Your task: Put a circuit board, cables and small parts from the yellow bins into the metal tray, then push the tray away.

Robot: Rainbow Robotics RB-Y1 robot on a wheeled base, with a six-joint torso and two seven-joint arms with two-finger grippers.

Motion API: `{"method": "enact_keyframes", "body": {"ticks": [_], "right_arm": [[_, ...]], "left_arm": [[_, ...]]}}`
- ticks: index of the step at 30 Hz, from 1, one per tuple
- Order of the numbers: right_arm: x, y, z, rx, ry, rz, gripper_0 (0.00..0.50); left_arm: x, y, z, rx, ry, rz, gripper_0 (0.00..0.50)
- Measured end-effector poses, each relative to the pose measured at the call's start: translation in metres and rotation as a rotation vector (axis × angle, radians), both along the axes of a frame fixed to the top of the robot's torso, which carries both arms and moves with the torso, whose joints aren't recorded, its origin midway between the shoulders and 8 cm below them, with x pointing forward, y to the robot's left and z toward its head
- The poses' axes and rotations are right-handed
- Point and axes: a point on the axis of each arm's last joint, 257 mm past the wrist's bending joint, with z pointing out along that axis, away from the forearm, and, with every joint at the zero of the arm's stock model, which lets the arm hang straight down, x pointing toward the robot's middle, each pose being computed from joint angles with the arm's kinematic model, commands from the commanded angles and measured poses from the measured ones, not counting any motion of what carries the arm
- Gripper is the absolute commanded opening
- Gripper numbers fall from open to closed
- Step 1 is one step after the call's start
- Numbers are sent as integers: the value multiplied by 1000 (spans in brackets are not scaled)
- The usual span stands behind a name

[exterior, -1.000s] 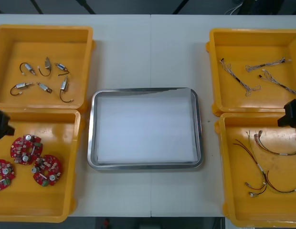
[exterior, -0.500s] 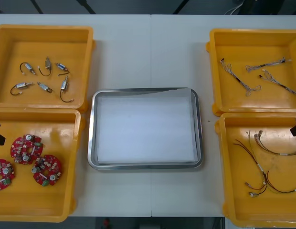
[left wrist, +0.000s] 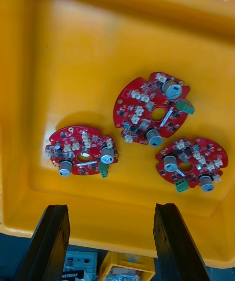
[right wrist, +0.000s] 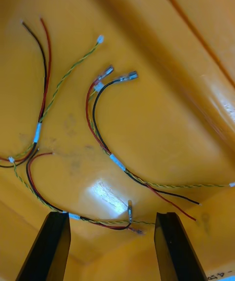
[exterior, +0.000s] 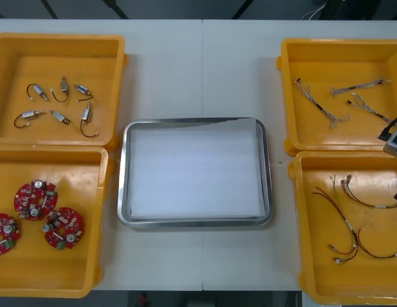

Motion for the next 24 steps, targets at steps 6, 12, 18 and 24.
{"method": "enact_keyframes", "body": {"ticks": [6,12,18,24], "right_arm": [[-12,-9,-8,-40,-3,184,500],[-26,-22,-19,-84,-13,342,500],[-34,-28,-30,-142,-20,519,500],[-34,-33,-37,-153,-42,504,500]], "left_arm": [[-10,11,-6,-7,1,34,500],[-10,12,-11,-8,-8,39,500],[3,6,-8,12,-63,9,500],[11,2,-15,23,-93,-10,500]]}}
